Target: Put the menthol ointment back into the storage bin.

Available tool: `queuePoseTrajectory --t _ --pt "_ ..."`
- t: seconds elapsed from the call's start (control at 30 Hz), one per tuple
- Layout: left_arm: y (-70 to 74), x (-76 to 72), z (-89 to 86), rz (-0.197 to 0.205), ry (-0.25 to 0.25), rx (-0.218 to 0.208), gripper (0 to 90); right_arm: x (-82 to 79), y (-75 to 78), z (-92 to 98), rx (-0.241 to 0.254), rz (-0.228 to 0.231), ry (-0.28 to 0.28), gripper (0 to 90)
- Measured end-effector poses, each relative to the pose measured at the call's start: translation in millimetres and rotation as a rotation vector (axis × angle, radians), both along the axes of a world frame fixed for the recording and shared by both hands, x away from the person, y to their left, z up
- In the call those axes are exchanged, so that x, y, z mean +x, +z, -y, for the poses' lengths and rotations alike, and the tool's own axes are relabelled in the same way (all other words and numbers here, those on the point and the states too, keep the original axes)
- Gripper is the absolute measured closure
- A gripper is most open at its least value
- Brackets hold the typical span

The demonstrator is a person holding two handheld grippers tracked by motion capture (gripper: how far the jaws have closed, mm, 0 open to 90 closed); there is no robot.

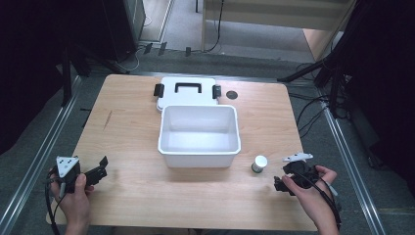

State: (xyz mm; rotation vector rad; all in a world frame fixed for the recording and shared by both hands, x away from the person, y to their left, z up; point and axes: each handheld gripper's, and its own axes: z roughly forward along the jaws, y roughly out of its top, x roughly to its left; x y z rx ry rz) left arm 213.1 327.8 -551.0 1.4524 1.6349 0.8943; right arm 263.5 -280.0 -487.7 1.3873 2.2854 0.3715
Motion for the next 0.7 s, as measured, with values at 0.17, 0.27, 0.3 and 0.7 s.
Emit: queuePoseTrajectory --t 0.17,0.27,0.3,0.7 --pt "0.1 0.3 2.0 -0.005 -0.009 0.011 4.3 9.2 2.5 -7.5 -0.03 -0.155 0.027 12.8" --pt "0.1 0.2 2.0 -0.005 -0.009 0.011 4.3 17.1 5.7 -13.9 -0.058 -0.2 0.035 12.9" --pt "0.1 0.1 1.9 -0.006 -0.012 0.008 4.3 19.7 7.4 -15.9 -0.056 -0.212 0.033 12.9" --pt "0.0 1.5 2.4 -0.016 -0.011 0.012 4.3 50.2 26.2 -51.0 -0.066 -0.29 0.074 17.3"
